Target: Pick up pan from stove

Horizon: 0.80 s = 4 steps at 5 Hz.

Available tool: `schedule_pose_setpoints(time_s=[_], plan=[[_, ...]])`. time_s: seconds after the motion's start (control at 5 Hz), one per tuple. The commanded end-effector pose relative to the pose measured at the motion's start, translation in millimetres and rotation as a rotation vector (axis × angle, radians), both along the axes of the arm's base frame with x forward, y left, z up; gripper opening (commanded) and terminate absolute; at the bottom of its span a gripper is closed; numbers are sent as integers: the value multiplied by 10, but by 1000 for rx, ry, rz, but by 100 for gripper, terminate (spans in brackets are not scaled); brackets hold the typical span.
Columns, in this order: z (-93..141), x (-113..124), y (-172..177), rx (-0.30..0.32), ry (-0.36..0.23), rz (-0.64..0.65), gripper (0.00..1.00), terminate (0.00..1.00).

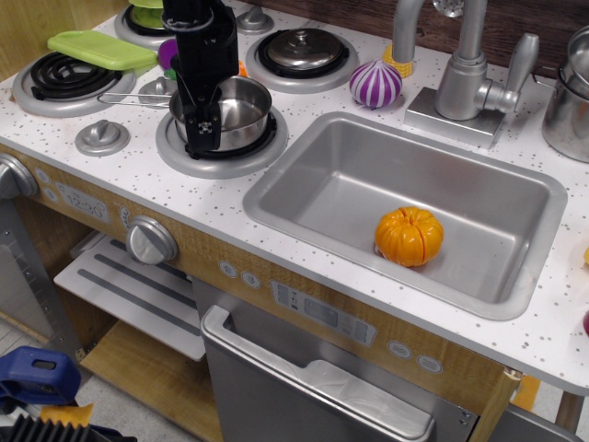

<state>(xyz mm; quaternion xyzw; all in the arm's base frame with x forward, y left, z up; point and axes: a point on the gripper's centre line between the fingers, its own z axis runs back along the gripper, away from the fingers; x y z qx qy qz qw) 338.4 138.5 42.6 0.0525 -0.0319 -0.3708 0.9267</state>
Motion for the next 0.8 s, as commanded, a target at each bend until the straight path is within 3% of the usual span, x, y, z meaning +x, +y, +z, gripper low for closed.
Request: schedule_pose_setpoints(time_s=[0.0, 0.4, 0.6], plan=[[50, 26, 41, 6, -44, -9, 100, 0], [-8, 40, 66, -34, -34, -9, 100, 0], [-23, 40, 82, -56, -26, -11, 0, 0]])
